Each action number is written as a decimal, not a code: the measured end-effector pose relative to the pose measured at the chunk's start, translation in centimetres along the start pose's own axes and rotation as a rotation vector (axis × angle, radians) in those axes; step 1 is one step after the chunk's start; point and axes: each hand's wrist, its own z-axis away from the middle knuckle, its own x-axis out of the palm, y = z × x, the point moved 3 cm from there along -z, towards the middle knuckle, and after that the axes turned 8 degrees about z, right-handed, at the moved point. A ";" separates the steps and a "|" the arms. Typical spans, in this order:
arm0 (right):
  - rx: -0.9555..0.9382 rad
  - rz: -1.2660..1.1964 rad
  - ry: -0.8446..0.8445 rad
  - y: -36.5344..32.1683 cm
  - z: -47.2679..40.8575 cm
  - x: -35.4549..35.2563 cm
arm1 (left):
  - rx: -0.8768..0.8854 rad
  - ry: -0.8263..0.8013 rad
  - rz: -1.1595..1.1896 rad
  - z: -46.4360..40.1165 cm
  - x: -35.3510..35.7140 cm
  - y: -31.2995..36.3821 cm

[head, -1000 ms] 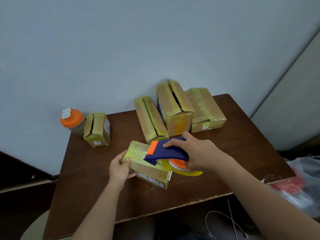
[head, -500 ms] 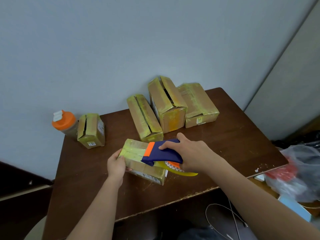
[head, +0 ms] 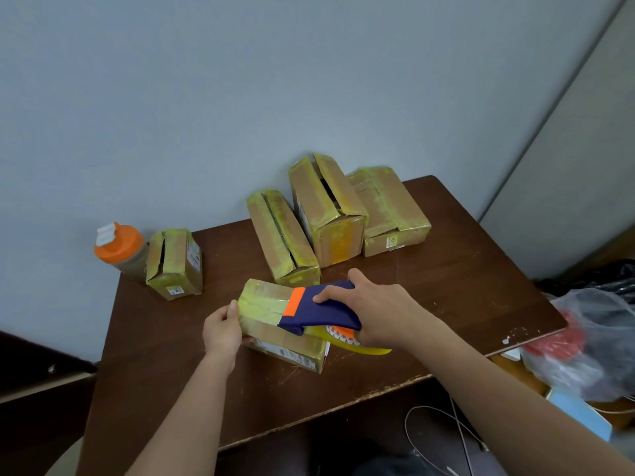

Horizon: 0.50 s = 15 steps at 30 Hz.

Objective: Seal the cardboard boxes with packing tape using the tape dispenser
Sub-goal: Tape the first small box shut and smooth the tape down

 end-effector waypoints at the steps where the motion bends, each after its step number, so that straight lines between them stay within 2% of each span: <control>1: -0.002 0.002 0.004 -0.1 -0.2 -0.1 | 0.001 0.015 -0.008 -0.1 -0.2 0.0; 5: -0.030 -0.009 0.015 -1.3 -1.2 -0.3 | 0.057 0.133 -0.059 -0.7 -1.6 0.5; 8: -0.076 -0.002 0.030 -3.0 -2.5 -0.3 | 0.021 0.204 -0.065 -1.2 -3.1 0.8; 12: -0.094 0.032 0.027 -3.7 -3.3 -0.8 | -0.078 0.142 -0.019 -1.3 -3.5 1.3; 15: -0.084 0.044 0.012 -3.3 -3.1 -0.7 | -0.075 0.102 -0.099 -1.5 -3.0 1.5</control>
